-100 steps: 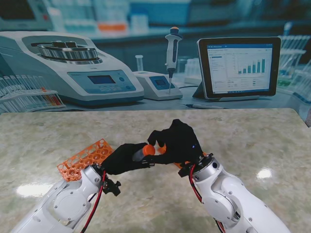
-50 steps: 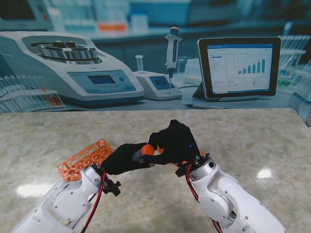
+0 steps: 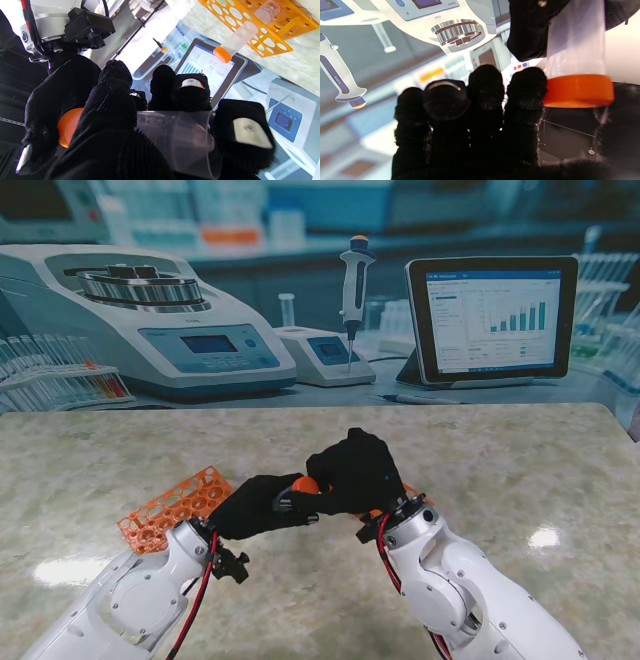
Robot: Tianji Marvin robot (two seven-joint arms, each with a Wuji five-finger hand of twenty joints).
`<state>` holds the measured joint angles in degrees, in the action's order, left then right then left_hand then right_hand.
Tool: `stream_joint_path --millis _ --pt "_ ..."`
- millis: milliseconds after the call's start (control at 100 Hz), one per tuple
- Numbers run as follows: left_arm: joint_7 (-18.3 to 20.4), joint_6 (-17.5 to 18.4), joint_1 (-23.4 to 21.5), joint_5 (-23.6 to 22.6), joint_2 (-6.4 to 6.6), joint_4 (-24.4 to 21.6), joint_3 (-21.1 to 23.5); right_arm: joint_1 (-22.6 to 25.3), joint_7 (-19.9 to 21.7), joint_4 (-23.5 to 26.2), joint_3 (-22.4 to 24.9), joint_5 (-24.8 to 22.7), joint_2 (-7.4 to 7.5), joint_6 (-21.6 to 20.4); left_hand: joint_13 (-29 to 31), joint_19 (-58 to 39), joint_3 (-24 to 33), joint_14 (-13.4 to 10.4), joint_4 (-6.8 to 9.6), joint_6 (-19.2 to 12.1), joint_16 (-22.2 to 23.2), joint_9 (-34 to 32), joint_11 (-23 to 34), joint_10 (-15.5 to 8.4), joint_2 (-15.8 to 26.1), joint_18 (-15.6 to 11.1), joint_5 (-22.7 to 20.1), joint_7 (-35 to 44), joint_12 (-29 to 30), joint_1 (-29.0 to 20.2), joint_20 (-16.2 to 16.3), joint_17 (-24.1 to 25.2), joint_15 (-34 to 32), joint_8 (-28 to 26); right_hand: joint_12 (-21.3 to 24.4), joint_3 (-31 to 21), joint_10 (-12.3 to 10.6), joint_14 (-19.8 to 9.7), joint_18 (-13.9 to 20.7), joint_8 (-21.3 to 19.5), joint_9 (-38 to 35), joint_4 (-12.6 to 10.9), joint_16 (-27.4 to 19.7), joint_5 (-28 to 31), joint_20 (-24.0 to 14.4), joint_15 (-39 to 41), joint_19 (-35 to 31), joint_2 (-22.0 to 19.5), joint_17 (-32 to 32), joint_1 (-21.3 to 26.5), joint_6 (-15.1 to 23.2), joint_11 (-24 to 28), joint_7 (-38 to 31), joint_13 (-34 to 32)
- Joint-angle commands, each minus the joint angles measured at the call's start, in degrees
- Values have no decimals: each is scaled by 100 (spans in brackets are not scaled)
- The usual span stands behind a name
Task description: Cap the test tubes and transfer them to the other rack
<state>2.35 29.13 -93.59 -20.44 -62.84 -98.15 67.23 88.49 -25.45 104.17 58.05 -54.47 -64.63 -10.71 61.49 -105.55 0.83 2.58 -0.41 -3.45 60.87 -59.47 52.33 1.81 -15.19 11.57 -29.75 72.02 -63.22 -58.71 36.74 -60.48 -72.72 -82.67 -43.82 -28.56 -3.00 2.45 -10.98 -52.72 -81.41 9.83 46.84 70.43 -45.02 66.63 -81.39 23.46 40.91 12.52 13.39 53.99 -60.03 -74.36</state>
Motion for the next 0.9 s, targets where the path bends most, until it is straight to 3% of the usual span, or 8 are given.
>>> stream_joint_path --millis 0,90,200,310,470,590,710,890 --pt "25 13 -6 -3 -13 -44 -27 18 55 -15 -8 -6 -33 77 203 -782 73 -57 -1 -301 62 -62 -32 -156 283 -688 -59 160 33 -181 -79 -166 -195 -183 65 -290 -27 42 -139 80 -180 -242 -15 426 -122 153 -277 -625 -12 160 772 202 -236 -82" --pt "21 14 -8 -6 -13 -45 -23 23 113 -11 7 63 -40 110 204 -783 70 -57 -2 -301 62 -66 -32 -158 281 -691 -59 160 34 -177 -79 -167 -195 -183 148 -151 5 80 -157 208 -170 -278 -56 402 -116 91 -268 -835 -60 -24 727 123 -165 -74" --pt "21 10 -9 -10 -13 -46 -21 44 172 9 37 117 -43 179 204 -783 72 -60 -1 -301 61 -61 -34 -162 289 -694 -59 160 34 -177 -79 -167 -193 -182 351 -55 21 104 -130 486 -149 -307 -198 315 -87 -307 -165 -1042 -211 -377 630 -363 317 -61" --pt "22 11 -10 -11 -13 -46 -18 70 161 19 65 155 -53 222 204 -784 73 -58 -1 -301 61 -61 -33 -162 285 -695 -59 160 33 -181 -80 -167 -194 -182 469 -77 70 135 -122 554 -120 -309 -276 139 -66 -812 -33 -1109 -366 -534 498 -1036 871 -41" --pt "20 10 -12 -14 -13 -45 -11 156 0 69 124 88 -63 285 204 -784 68 -57 -2 -301 61 -60 -33 -159 282 -693 -59 161 33 -174 -80 -166 -194 -182 491 16 135 119 -114 701 385 -332 -257 -631 29 -1931 413 -1167 -835 -527 146 -2095 1821 235" --pt "17 14 -13 -15 -14 -43 -4 277 -154 155 206 -120 -46 403 205 -784 71 -56 -2 -301 61 -64 -32 -160 285 -691 -59 161 33 -177 -80 -166 -194 -182 618 -36 82 96 -138 971 780 -337 -160 -1088 84 -2432 815 -935 -1296 -365 33 -2595 2357 683" --pt "16 12 -12 -19 -14 -43 -4 419 -246 244 321 -190 -38 380 205 -785 72 -56 -1 -301 61 -64 -32 -160 284 -688 -59 161 33 -179 -80 -166 -194 -182 690 -83 112 75 -155 1109 998 -334 -127 -1325 70 -2547 902 -755 -1400 -271 -87 -2793 2572 811" --pt "17 4 -2 -17 -14 -41 -14 610 -268 353 478 -374 11 228 205 -785 72 -56 -1 -301 61 -59 -34 -154 283 -687 -59 161 33 -180 -80 -166 -194 -182 819 -372 98 -28 -140 1314 1452 -301 -98 -1818 31 -2753 1017 -136 -1477 -298 -254 -3121 2918 1021"
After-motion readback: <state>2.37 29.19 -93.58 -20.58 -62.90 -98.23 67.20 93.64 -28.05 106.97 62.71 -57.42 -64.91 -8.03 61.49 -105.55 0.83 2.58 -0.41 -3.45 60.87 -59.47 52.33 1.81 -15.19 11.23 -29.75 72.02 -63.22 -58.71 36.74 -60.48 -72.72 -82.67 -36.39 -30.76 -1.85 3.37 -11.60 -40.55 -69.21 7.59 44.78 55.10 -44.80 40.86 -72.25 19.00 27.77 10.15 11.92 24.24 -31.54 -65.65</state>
